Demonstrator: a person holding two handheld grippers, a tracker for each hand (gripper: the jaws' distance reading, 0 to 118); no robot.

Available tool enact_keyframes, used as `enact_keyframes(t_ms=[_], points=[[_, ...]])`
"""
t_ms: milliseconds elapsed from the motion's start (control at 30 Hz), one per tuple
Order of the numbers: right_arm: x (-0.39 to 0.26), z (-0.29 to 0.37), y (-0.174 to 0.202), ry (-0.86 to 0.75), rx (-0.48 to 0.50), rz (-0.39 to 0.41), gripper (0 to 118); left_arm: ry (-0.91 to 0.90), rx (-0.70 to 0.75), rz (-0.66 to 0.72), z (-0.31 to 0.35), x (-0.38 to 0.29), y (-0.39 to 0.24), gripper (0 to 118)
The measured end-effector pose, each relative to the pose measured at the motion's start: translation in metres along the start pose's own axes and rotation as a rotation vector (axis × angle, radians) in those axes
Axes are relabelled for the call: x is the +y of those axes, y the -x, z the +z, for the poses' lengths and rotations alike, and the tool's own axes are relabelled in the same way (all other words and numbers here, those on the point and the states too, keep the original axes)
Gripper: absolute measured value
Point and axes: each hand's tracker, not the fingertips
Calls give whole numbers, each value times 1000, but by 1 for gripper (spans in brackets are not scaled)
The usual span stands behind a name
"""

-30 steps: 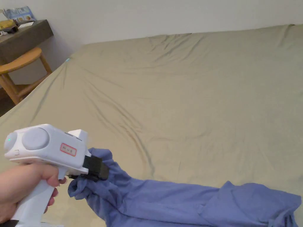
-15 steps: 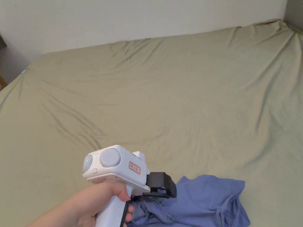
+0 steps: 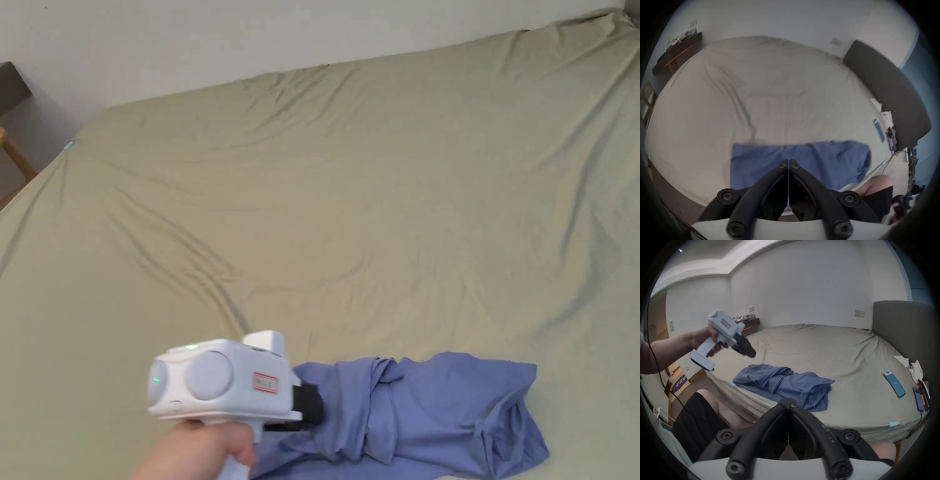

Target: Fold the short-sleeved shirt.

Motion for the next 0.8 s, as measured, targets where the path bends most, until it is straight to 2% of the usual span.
enact_keyframes(t_ms=[100,200,300,467,533,567,600,633,667,700,733,767,800], points=[[1,2,1,6,-12,1,1,30,81,-89,-32,-8,-37,0],[1,4,2,11,-20,2,1,19,-4,-136,-21,-7,-53,0],[0,3,3,28,-29,11,1,-9,-99,-149,17,-4,-39,0],[2,0,7,50,-26,23,1,-213,-177,-88,118,1,50,0],[4,-4,10,66,-16,30,1,-268,-256,-38,136,3,103,0],[7,-7,13,74,-13,37,1,-243,-341,-41,137,3,133,2],[10,-9,16,78,-16,48,1,-214,-417,-3,132,-1,162,11],[14,-9,19,78,-17,66,1,-180,-489,64,123,-5,184,25],[17,-8,22,69,-13,84,1,-144,-534,154,111,-10,205,56],[20,-6,25,57,-8,95,1,-134,-573,251,97,-16,226,82],[22,-6,26,53,-5,97,1,-117,-540,292,85,-21,229,104],[24,-7,27,55,-2,96,1,-106,-492,298,74,-25,232,118],[25,-8,28,60,-1,97,1,-89,-479,294,61,-28,237,118]])
